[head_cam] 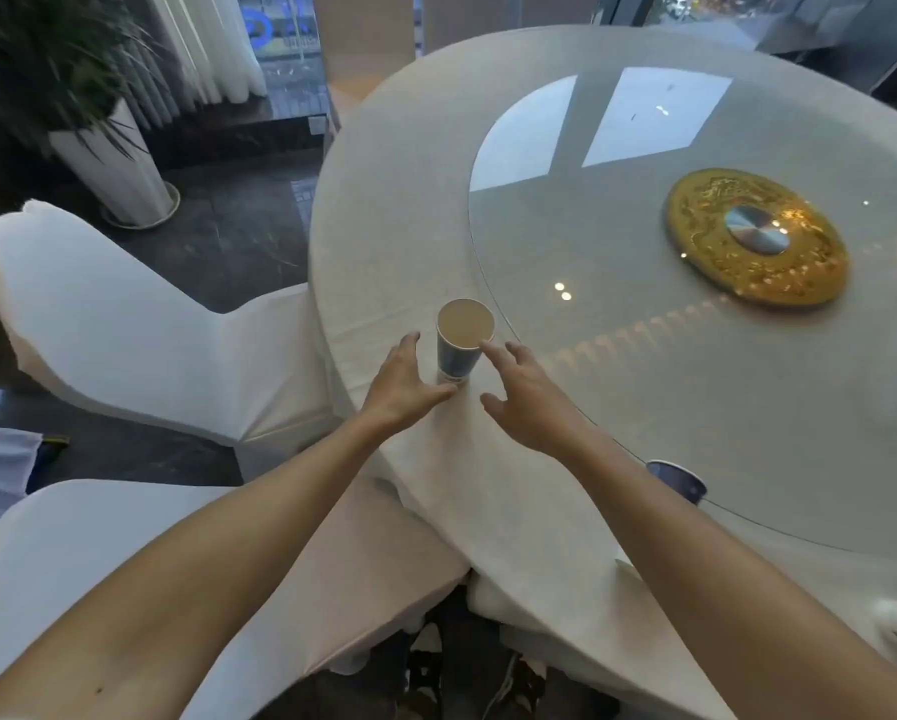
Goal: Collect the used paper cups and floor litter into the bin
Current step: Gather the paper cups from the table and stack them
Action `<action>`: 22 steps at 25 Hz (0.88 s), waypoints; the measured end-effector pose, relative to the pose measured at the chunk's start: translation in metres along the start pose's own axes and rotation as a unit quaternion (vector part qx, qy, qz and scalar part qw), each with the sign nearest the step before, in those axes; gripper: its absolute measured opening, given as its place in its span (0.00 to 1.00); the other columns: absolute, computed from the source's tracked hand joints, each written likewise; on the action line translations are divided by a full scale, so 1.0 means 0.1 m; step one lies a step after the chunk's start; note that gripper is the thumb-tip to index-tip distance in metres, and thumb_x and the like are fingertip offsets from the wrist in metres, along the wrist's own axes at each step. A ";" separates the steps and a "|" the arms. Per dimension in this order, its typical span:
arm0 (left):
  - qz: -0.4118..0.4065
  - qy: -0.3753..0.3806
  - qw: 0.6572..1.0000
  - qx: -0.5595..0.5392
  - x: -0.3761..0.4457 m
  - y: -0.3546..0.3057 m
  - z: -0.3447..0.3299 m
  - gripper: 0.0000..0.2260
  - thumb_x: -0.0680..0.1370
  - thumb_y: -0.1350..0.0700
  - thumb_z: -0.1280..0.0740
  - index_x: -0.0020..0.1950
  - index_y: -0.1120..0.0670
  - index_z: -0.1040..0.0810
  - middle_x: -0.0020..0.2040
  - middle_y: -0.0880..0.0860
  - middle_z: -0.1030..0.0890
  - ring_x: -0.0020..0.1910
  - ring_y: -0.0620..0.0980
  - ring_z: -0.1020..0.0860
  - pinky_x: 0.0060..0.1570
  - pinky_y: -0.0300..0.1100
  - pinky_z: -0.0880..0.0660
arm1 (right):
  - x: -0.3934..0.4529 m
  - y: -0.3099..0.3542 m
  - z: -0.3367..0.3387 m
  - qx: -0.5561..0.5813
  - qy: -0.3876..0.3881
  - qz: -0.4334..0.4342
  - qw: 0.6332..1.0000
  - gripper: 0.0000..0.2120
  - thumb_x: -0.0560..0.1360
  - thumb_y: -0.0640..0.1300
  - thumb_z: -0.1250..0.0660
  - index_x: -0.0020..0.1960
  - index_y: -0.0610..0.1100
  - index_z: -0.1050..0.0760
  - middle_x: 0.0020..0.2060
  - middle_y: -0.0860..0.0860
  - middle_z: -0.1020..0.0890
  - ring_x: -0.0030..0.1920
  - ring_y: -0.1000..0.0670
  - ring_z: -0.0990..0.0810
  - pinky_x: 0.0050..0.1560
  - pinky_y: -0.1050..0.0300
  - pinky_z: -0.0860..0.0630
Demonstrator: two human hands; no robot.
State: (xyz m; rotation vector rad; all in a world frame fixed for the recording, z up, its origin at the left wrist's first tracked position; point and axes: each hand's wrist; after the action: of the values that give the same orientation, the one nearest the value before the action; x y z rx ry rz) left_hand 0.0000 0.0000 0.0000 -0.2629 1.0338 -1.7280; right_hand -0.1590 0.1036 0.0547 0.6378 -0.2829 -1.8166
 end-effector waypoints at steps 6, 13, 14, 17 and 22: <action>0.015 0.034 0.999 -0.026 0.43 0.08 -0.08 0.46 0.70 0.59 0.21 0.83 0.51 0.41 0.80 0.55 0.32 0.76 0.58 0.29 0.71 0.55 0.27 | 0.63 -0.15 -0.15 -0.058 0.023 -0.022 0.998 0.22 0.82 0.43 0.38 0.75 0.49 0.32 0.70 0.43 0.28 0.66 0.40 0.24 0.61 0.45 0.23; -0.003 0.035 0.993 -0.112 0.33 0.06 -0.34 0.35 0.67 0.58 0.18 0.72 0.50 0.27 0.64 0.49 0.19 0.61 0.50 0.22 0.52 0.40 0.26 | 0.46 -0.35 -0.17 0.029 -0.033 -0.012 0.999 0.08 0.81 0.44 0.34 0.58 0.45 0.21 0.55 0.47 0.18 0.55 0.44 0.21 0.48 0.53 0.28; -0.003 0.042 0.992 -0.123 0.28 0.02 -0.38 0.34 0.67 0.58 0.17 0.70 0.50 0.26 0.62 0.49 0.19 0.60 0.50 0.21 0.51 0.40 0.24 | 0.36 -0.39 -0.14 0.056 -0.032 -0.016 0.998 0.07 0.80 0.44 0.33 0.57 0.45 0.20 0.55 0.47 0.18 0.55 0.45 0.20 0.49 0.53 0.27; -0.024 0.072 0.990 -0.118 0.10 -0.13 -0.54 0.31 0.68 0.57 0.17 0.67 0.50 0.26 0.57 0.46 0.19 0.55 0.46 0.20 0.46 0.36 0.25 | 0.02 -0.62 -0.06 0.148 -0.038 -0.044 0.987 0.09 0.80 0.41 0.33 0.58 0.46 0.19 0.55 0.50 0.17 0.53 0.48 0.17 0.51 0.56 0.23; -0.012 0.088 0.988 -0.126 -0.24 -0.27 -0.89 0.32 0.65 0.51 0.17 0.65 0.47 0.27 0.60 0.48 0.21 0.57 0.46 0.20 0.47 0.39 0.25 | -0.62 -1.13 -0.21 0.194 -0.208 -0.180 0.942 0.20 0.79 0.42 0.30 0.70 0.45 0.26 0.63 0.47 0.21 0.59 0.47 0.20 0.62 0.46 0.22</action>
State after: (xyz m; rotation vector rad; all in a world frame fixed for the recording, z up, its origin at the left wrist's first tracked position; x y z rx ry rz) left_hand -0.0631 0.0679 -0.0261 -0.2878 1.3875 -1.6637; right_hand -0.2242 0.2024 0.0000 0.5933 -0.8728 -2.2694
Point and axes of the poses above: each hand's wrist, its own x-axis towards the middle knuckle, its own z-axis out of the back of the hand, y = z × x
